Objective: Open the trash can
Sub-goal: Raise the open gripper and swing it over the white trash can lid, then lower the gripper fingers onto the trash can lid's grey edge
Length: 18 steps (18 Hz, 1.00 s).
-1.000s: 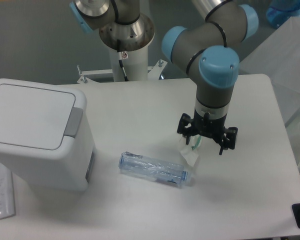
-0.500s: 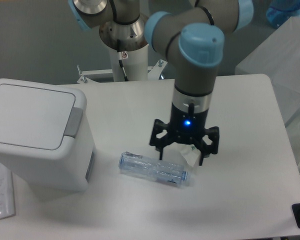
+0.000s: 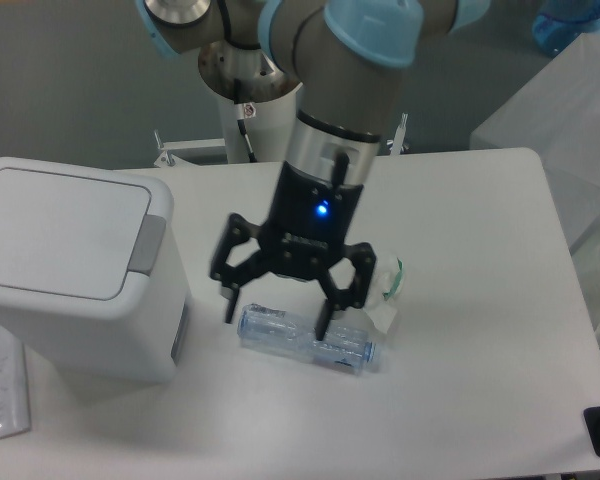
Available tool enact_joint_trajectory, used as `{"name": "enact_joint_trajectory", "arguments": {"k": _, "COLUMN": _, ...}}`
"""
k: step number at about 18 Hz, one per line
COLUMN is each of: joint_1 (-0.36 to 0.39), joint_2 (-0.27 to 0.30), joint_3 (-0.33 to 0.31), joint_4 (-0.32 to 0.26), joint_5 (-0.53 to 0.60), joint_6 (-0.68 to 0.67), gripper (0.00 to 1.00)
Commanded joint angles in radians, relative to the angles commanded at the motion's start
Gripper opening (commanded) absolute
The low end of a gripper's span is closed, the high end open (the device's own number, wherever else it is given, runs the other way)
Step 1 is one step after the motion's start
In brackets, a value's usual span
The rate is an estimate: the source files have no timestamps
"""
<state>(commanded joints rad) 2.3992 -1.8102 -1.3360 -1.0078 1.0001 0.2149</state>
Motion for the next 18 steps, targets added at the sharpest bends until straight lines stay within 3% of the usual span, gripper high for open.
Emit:
{"name": "enact_joint_trajectory", "arguments": {"k": 6, "joint_1": -0.041, "joint_2": 0.037, "joint_3": -0.063, "joint_4": 0.000, "joint_5": 0.006, "joint_6": -0.003, "gripper": 1.00}}
{"name": "enact_joint_trajectory", "arguments": {"k": 12, "joint_1": -0.057, "joint_2": 0.172, "joint_3": -0.228, "joint_4": 0.008, "joint_5": 0.006, "joint_6": 0.027, "gripper": 1.00}}
{"name": "enact_joint_trajectory", "arguments": {"k": 15, "joint_1": -0.057, "joint_2": 0.204, "joint_3": -0.290, "joint_4": 0.008, "joint_5": 0.011, "joint_6": 0.084, "gripper": 1.00}}
{"name": "enact_joint_trajectory", "arguments": {"k": 18, "joint_1": -0.057, "joint_2": 0.206, "joint_3": -0.307, "joint_4": 0.008, "joint_5": 0.023, "joint_6": 0.095, "gripper": 1.00}}
